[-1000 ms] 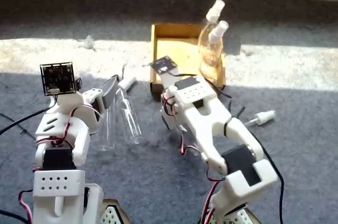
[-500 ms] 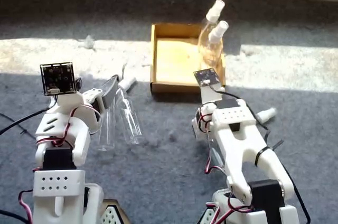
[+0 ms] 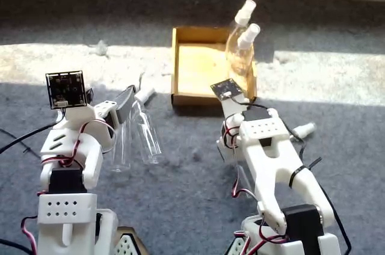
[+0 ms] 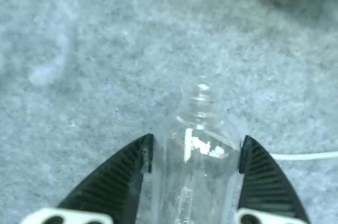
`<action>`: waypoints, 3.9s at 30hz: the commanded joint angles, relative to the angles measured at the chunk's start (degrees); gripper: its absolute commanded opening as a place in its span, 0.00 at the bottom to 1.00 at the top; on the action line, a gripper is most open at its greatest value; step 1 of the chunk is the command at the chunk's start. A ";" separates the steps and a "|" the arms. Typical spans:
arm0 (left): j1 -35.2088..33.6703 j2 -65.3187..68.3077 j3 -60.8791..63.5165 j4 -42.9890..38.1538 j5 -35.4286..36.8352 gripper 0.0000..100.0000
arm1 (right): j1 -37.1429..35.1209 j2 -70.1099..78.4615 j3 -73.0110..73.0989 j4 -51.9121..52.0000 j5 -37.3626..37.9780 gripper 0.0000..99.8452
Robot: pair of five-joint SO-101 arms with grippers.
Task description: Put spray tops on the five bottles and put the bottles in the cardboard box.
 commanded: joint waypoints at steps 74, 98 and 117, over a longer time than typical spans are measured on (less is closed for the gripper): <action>0.84 0.13 -0.48 -1.05 0.44 0.30 | -6.46 10.95 -8.13 -4.26 6.59 0.29; 0.84 0.13 -0.48 -1.14 0.44 0.30 | -6.46 11.65 -8.75 -3.91 6.51 0.30; 0.84 0.04 -0.48 -1.14 0.35 0.30 | -6.55 6.02 -5.93 -2.07 6.95 0.31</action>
